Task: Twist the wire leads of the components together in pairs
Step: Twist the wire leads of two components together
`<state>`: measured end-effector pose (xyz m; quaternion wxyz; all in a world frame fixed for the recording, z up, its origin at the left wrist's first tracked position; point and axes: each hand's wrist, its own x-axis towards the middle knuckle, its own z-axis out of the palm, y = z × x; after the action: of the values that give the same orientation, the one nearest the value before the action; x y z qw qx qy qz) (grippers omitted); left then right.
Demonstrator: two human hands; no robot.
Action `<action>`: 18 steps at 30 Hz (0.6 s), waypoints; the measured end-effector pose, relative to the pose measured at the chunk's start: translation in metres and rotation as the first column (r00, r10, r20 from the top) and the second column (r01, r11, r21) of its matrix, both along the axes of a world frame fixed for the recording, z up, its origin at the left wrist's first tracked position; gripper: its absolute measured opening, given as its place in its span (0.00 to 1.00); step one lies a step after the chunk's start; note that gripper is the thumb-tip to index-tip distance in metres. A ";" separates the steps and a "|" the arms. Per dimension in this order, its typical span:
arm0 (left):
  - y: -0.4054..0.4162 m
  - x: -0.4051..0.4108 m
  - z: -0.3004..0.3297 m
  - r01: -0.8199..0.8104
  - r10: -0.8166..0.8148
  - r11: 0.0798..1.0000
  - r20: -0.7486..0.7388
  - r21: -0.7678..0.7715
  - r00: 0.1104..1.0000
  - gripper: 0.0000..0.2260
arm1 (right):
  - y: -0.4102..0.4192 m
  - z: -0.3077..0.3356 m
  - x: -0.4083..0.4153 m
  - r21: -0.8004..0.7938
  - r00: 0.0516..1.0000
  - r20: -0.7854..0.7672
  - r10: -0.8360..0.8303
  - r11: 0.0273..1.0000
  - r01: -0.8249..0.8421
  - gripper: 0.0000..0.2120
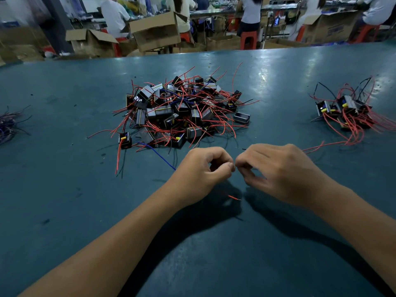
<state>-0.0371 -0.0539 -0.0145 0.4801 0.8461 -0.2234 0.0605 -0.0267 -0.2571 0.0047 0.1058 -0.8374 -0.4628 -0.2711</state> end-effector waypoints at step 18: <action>-0.005 0.000 -0.002 -0.052 -0.061 0.947 0.334 0.318 0.940 0.02 | 0.009 -0.004 0.000 0.202 -0.084 -0.949 0.304 0.790 0.579 0.10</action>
<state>-0.0372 -0.0585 -0.0162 0.2899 0.8893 -0.3117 0.1672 -0.0262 -0.2482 0.0008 0.6240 -0.7242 -0.0253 0.2925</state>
